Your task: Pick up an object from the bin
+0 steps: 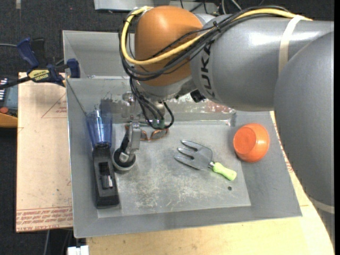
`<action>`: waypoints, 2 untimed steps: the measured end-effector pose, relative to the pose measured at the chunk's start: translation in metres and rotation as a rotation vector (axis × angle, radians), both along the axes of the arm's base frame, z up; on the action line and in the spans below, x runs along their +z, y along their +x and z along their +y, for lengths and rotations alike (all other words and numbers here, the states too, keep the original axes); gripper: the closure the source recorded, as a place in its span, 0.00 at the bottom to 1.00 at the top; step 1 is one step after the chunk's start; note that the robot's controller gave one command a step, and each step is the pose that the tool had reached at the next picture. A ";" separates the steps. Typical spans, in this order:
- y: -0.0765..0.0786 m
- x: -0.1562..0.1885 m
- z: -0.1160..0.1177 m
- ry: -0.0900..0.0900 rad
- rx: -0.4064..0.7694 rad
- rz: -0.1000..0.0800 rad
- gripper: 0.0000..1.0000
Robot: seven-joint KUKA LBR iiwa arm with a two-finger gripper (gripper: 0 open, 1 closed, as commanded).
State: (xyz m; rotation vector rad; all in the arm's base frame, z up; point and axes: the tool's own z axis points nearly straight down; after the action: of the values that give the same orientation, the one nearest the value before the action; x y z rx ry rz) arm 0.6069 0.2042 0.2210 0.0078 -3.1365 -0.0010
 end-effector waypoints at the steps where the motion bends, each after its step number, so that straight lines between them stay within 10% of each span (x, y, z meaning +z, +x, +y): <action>1: 0.001 0.004 -0.002 0.001 -0.004 -0.005 0.00; 2: 0.005 -0.008 -0.013 0.005 0.051 -0.014 0.00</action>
Offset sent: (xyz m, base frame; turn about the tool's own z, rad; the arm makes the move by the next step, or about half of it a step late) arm 0.0277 -0.0919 -0.1510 -0.2011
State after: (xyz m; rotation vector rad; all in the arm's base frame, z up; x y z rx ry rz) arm 0.6123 0.1910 0.2132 0.0884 -3.1490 -0.0081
